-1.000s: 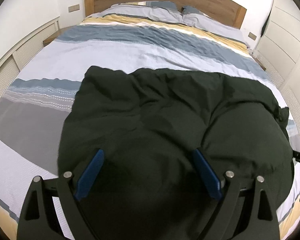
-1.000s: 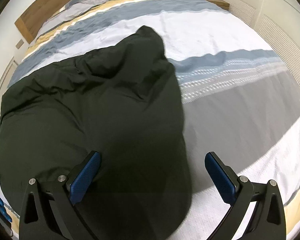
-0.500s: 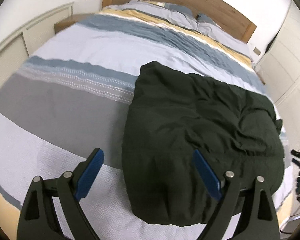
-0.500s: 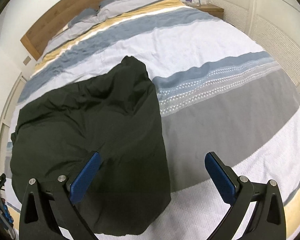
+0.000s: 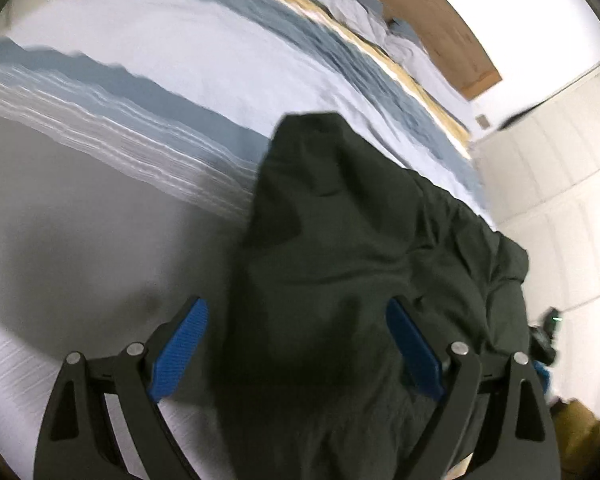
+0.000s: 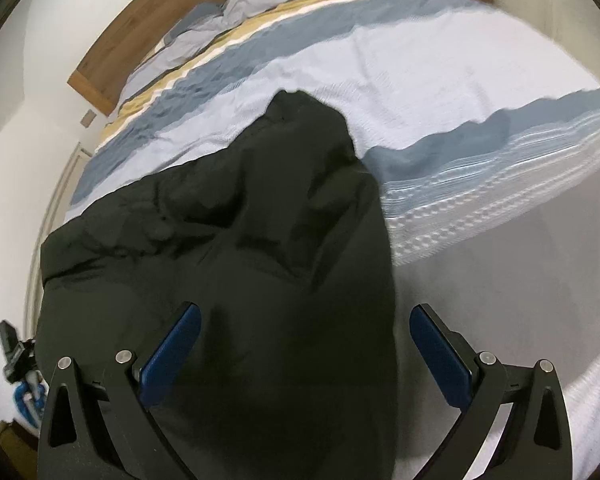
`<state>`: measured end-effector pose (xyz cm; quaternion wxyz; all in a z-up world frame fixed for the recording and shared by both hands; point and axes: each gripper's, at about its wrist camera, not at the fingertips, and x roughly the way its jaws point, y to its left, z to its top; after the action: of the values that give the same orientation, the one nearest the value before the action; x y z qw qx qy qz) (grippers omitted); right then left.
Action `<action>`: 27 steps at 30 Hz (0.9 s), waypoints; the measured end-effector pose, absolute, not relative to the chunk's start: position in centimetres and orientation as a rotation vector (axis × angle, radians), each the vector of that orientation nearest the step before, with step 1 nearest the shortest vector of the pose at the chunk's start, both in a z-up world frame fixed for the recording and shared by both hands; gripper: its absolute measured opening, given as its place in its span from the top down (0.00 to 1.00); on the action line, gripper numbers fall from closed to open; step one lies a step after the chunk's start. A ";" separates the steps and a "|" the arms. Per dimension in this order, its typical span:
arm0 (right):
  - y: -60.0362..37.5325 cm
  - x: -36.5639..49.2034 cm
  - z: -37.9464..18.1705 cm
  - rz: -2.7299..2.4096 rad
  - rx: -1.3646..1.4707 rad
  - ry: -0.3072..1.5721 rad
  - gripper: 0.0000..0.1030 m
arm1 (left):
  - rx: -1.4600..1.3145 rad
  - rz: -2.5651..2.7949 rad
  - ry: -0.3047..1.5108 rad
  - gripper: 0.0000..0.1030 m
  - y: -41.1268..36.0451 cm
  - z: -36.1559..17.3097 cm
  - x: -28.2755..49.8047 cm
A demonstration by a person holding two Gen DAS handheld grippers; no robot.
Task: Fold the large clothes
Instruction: 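Grasp the coat bundle with the left gripper while the right gripper grasps it too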
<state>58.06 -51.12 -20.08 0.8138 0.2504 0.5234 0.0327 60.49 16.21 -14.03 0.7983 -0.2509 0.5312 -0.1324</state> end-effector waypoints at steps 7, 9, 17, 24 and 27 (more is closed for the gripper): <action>-51.6 61.5 -25.1 0.245 0.631 1.160 0.01 | -0.599 -0.424 1.207 0.11 14.8 -18.9 63.7; -51.7 62.2 -25.8 0.285 0.650 1.155 0.01 | -0.617 -0.457 1.212 0.10 14.2 -19.7 64.1; -49.3 64.6 -27.2 0.458 0.685 1.159 0.01 | -0.730 -0.551 1.197 0.01 12.6 -21.9 64.9; -48.2 65.1 -28.3 0.477 0.681 1.159 0.01 | -0.761 -0.520 1.191 0.00 11.6 -23.0 64.6; -47.6 65.2 -28.5 0.455 0.671 1.155 0.00 | -0.777 -0.521 1.193 0.00 10.7 -23.4 64.5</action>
<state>65.24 -47.59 -28.49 0.7614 0.3083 0.5306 0.2091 64.46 10.71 -23.37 0.7263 -0.3522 0.5410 -0.2362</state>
